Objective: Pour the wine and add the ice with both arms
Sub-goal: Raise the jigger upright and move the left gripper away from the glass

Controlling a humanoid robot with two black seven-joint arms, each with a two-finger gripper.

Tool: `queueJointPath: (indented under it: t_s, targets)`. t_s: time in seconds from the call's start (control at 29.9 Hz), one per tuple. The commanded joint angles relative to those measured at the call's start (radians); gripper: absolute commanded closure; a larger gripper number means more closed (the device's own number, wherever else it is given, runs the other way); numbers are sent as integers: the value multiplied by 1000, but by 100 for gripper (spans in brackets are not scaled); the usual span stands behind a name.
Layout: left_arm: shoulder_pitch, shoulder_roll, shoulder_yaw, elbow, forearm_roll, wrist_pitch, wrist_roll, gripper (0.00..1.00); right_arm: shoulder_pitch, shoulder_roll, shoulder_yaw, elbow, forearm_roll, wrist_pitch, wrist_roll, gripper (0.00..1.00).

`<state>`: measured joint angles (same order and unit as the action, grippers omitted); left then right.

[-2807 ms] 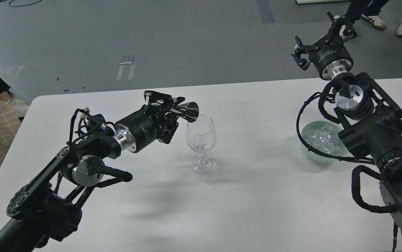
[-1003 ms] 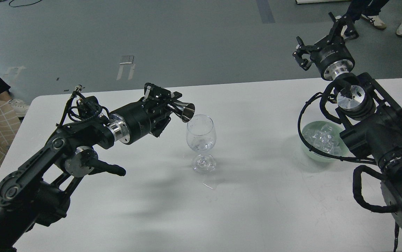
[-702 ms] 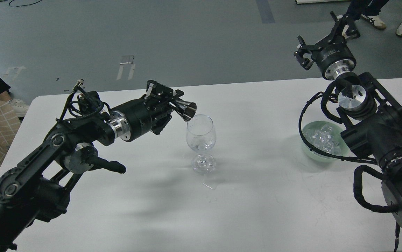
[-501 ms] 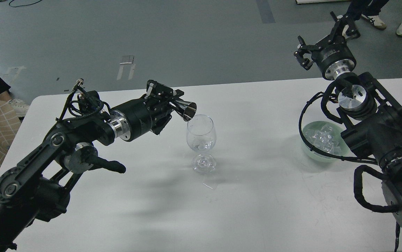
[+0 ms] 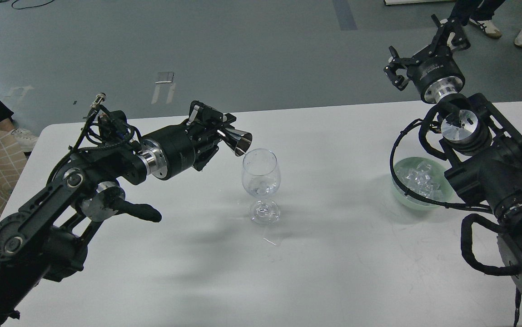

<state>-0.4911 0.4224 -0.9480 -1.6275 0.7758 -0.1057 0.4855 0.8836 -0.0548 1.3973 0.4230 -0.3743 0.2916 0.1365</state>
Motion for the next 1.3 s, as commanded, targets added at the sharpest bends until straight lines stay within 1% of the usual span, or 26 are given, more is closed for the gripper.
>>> queueJointPath:
  t_s: [0.0,0.4,0.84,1.0,1.27]
  targets:
    - [-1,1,0,-14,11,-6,1,100,1,0,0,0,0,0,0,0]
    - [-23,2,0,-32,26,-5,3,100,1,1,2,2,0,0,0,0]
    - [-43,4,14,-32,117,-12,3,100,0,0,2,2,0,1,0,0]
    - [-46,4,17,-32,172,-58,3,100,0,0,2,2,0,1,0,0]
    - [-52,2,17,-38,197,-60,3,100,0,0,2,2,0,1,0,0]
